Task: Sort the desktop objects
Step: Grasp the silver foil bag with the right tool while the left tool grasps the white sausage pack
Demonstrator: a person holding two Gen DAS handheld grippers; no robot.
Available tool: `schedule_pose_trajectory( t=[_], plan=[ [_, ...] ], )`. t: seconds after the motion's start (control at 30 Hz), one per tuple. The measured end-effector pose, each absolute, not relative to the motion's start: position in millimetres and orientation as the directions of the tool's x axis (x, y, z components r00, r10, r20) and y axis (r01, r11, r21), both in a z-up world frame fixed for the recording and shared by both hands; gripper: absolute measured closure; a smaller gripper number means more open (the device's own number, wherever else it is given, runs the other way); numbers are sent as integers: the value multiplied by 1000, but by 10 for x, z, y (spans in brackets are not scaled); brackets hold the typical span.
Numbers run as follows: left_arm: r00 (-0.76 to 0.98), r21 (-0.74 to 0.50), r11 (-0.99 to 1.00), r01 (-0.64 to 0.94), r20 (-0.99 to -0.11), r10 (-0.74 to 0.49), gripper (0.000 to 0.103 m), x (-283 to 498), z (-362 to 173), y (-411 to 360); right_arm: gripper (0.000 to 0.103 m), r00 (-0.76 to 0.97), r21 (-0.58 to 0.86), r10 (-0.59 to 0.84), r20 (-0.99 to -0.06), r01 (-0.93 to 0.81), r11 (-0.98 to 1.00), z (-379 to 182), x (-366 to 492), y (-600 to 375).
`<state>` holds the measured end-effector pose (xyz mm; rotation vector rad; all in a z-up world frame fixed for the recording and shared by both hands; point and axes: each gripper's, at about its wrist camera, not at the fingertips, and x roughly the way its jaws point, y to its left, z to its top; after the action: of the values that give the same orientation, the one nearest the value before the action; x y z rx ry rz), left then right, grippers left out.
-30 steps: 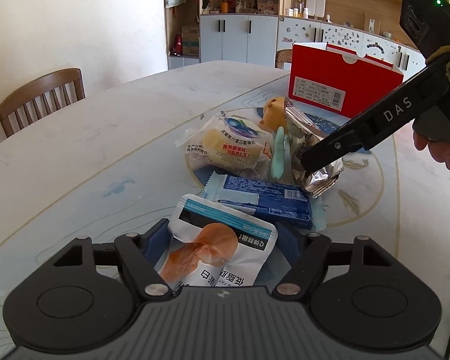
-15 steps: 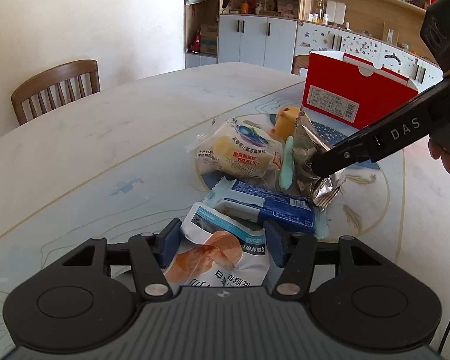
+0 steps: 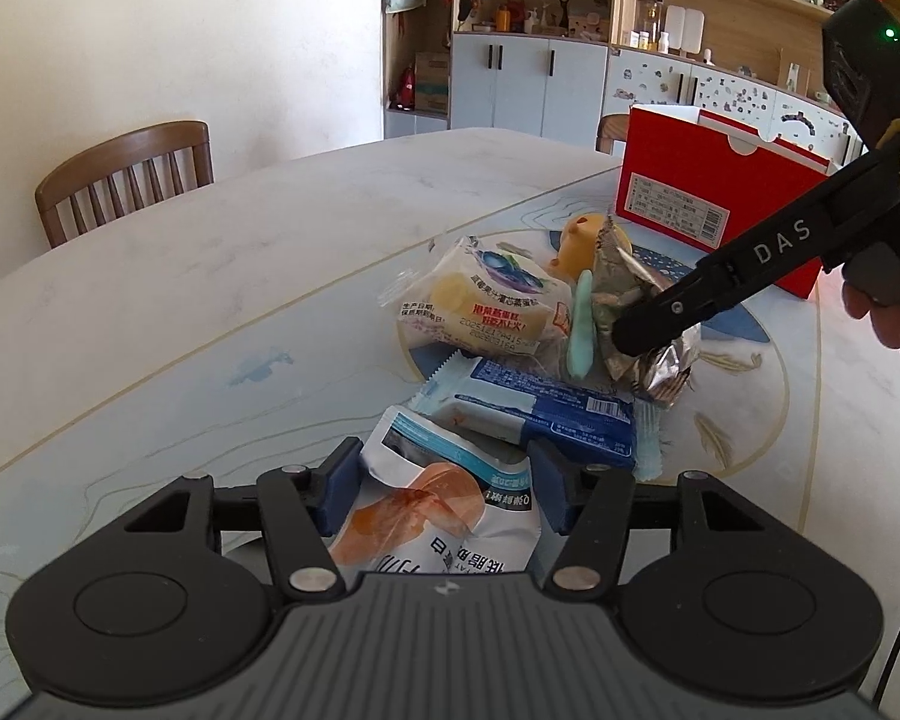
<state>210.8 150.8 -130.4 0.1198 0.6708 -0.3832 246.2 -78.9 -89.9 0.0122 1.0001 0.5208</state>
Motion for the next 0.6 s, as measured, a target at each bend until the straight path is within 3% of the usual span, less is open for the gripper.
schedule_pose_trajectory(
  t=[0.17, 0.6],
  plan=[
    [725, -28, 935, 355, -622, -294, 52, 2079, -1257, 1531, 52, 441, 241, 417, -795, -402, 883, -834, 2411, -868],
    [761, -94, 961, 261, -593, -265, 53, 1849, -1088, 1605, 52, 466, 213, 427, -775, -444, 870, -578, 2198, -1039]
  ],
)
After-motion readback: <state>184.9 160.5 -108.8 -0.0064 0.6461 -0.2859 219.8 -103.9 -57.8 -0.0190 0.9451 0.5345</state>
